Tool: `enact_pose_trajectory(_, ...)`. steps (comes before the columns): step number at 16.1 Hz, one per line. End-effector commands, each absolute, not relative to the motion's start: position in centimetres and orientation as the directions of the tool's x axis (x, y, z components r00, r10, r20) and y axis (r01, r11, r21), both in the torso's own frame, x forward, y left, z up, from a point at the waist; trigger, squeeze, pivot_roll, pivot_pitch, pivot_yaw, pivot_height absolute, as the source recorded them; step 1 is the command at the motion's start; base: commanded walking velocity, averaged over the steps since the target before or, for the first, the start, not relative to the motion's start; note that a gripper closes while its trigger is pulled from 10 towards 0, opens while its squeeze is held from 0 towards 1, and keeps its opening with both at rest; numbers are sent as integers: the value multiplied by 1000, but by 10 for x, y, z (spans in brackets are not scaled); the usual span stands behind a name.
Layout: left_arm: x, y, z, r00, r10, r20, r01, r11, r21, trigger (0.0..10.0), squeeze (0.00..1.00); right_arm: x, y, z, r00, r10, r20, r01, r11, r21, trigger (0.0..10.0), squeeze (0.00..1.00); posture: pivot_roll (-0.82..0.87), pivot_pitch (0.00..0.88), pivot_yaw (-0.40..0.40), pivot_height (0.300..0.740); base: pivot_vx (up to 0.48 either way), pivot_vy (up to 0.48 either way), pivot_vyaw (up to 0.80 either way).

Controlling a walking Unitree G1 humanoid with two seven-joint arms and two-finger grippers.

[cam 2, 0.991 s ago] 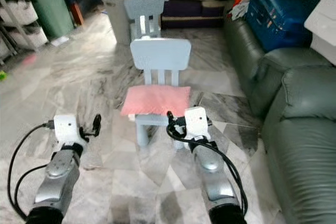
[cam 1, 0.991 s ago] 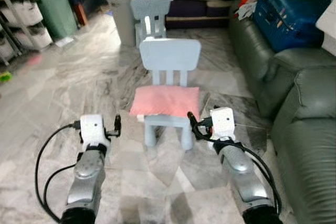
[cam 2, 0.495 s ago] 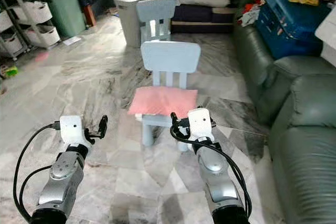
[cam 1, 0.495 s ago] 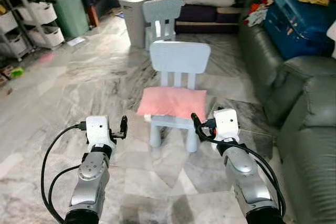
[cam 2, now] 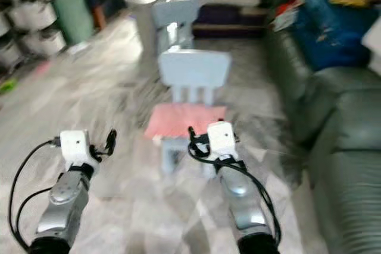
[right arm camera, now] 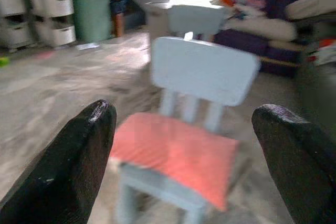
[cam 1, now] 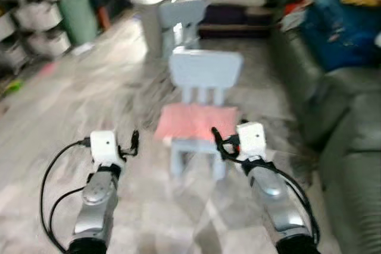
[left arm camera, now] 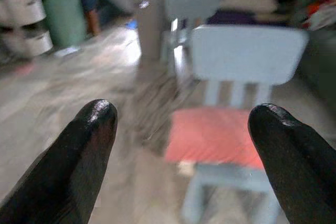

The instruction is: Move the pillow to the sofa

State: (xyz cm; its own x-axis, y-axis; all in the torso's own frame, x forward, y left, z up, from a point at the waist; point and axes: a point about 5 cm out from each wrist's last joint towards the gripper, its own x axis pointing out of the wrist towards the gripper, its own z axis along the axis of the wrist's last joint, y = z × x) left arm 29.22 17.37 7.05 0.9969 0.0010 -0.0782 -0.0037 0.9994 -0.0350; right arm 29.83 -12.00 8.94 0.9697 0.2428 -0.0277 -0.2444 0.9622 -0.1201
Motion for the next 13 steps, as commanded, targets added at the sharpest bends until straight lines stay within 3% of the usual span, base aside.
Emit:
enact_pose_trajectory(1, 291, 173, 70, 996, -14, -83, 12, 1000, -24, 10000, 0, 300, -122, 95, 971, 238, -6, -237, 964, -121, 10000, 0, -47, 0, 42, 740, 431, 0, 0)
enact_pose_trajectory(13, 290, 173, 68, 996, -19, -92, 17, 1000, -19, 10000, 0, 299, -121, 94, 973, 232, -2, -231, 967, -112, 10000, 0, -44, 0, 44, 740, 433, 0, 0)
